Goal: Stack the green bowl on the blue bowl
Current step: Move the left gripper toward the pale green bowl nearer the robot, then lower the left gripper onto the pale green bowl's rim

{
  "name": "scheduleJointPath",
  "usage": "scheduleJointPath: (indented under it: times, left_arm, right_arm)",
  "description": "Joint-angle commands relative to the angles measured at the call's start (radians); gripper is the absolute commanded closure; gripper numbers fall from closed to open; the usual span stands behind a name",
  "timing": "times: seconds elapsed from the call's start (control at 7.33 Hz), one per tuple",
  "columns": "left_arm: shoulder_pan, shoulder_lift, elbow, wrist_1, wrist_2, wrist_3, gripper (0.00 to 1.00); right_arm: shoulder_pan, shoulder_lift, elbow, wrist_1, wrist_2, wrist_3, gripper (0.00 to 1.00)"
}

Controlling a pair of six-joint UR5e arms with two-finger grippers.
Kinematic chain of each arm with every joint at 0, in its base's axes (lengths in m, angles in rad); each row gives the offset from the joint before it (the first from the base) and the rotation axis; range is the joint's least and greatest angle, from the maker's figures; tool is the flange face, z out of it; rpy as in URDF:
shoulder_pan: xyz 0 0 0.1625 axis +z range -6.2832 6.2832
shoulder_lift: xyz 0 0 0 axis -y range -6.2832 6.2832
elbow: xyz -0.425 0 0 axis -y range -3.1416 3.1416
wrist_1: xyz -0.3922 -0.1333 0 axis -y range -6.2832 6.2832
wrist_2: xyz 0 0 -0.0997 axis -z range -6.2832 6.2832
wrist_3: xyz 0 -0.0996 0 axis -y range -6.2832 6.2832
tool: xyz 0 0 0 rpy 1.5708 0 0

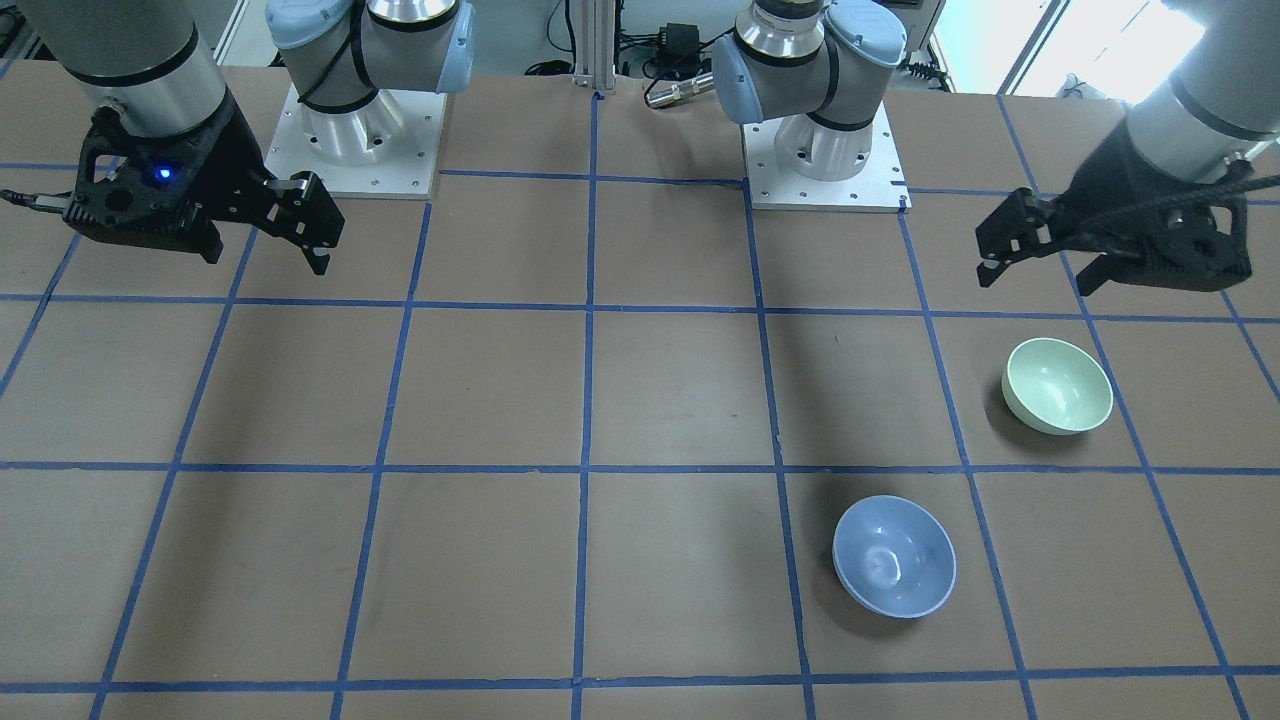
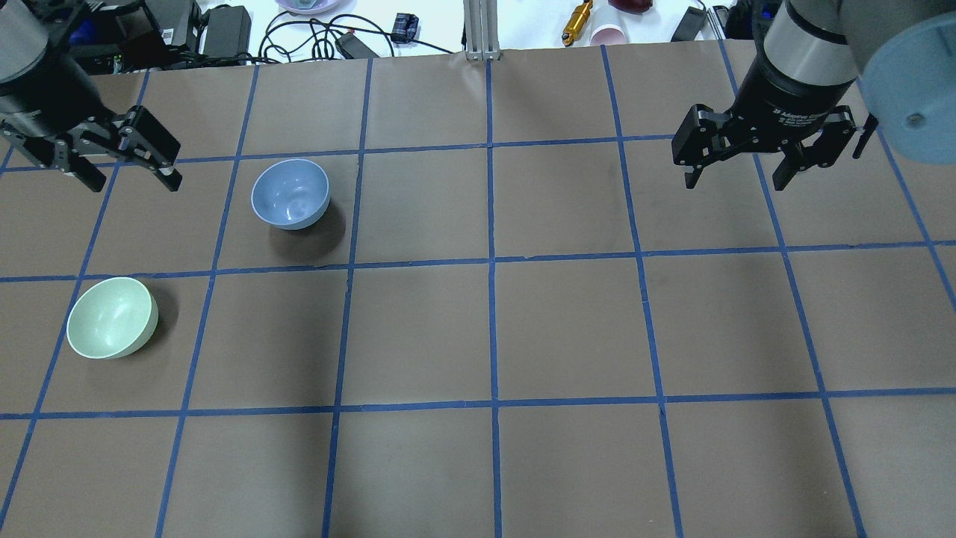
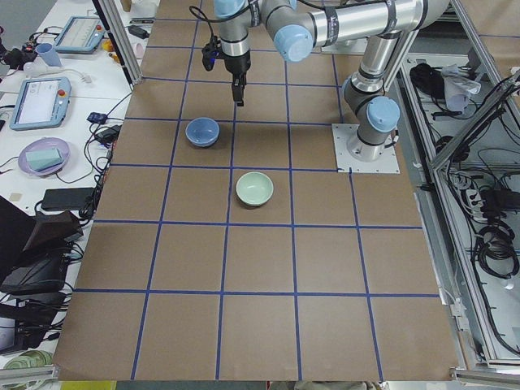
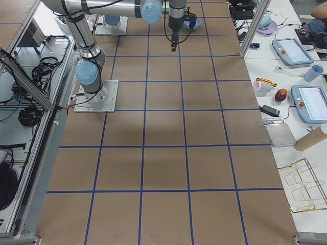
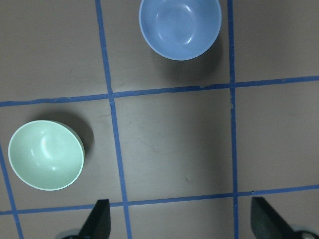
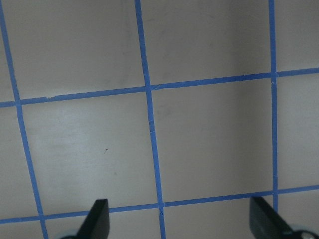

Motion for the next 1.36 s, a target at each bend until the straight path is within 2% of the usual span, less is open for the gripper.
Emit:
scheduleJointPath:
  times: [0.0, 0.27, 0.68, 1.23]
  left_arm:
    - [0.162, -0.016, -0.099, 0.137, -0.003, 0.162, 0.00]
    - [0.269, -0.036, -0.185, 0.296, -0.006, 0.325, 0.00]
    - [0.388, -0.124, -0.286, 0.475, -0.048, 0.381, 0.00]
    - [0.405, -0.244, -0.322, 0.593, -0.049, 0.382, 0.00]
  right_arm:
    - [0.000, 0.000, 0.002, 0.000, 0.000, 0.000, 0.00]
    - [0.000, 0.000, 0.000, 0.000, 0.000, 0.000, 0.00]
    - [0.000, 0.000, 0.000, 0.000, 0.000, 0.000, 0.00]
    - [0.000, 0.000, 0.000, 0.000, 0.000, 0.000, 0.00]
